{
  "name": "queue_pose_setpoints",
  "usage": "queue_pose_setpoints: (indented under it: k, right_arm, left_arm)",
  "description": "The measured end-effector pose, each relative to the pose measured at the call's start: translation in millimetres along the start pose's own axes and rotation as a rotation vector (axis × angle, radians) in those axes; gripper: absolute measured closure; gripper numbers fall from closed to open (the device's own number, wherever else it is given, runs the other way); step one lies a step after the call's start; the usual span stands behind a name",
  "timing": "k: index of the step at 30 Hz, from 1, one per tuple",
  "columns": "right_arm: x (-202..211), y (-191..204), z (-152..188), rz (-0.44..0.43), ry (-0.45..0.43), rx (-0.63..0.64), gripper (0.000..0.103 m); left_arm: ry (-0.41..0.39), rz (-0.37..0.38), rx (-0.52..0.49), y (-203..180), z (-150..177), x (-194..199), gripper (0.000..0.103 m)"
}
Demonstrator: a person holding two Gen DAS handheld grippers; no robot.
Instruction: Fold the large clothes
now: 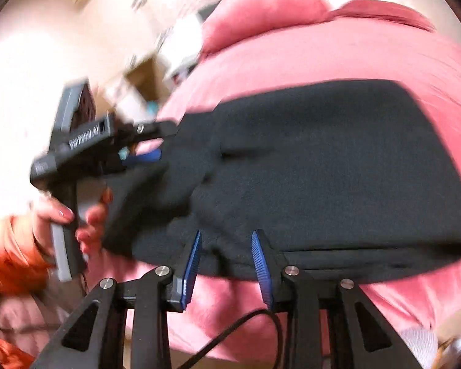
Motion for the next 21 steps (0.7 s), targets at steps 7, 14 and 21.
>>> queue_pose_setpoints:
  k: [7, 14, 21]
  right_arm:
    - [21.6, -58.1, -22.5, 0.111, -0.218, -0.295, 0.067]
    - [-14.8, -88.6, -15.3, 0.315, -0.123, -0.381, 0.066]
    - [7.9, -85.6, -3.1, 0.266, -0.199, -0.423, 0.066]
  left_arm:
    - [0.116, -0.123, -0.125, -25.2, -19.0, -81.5, 0.008]
    - [0.093, -0.125, -0.028, -37.1, -27.8, -90.2, 0.064]
    - [-0.003, 0.034, 0.051, -49.3, -43.2, -24.4, 0.080]
Point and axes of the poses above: each gripper's, at about its wrist camera, not at the fingertips, and x roughly against the way its jaws point, y to its left, z to its underside, the point moved 6 cm from there along -x, roughly the way its jaws point, and after that the axes turned 7 degrees about -y, right-handed, at the moved point
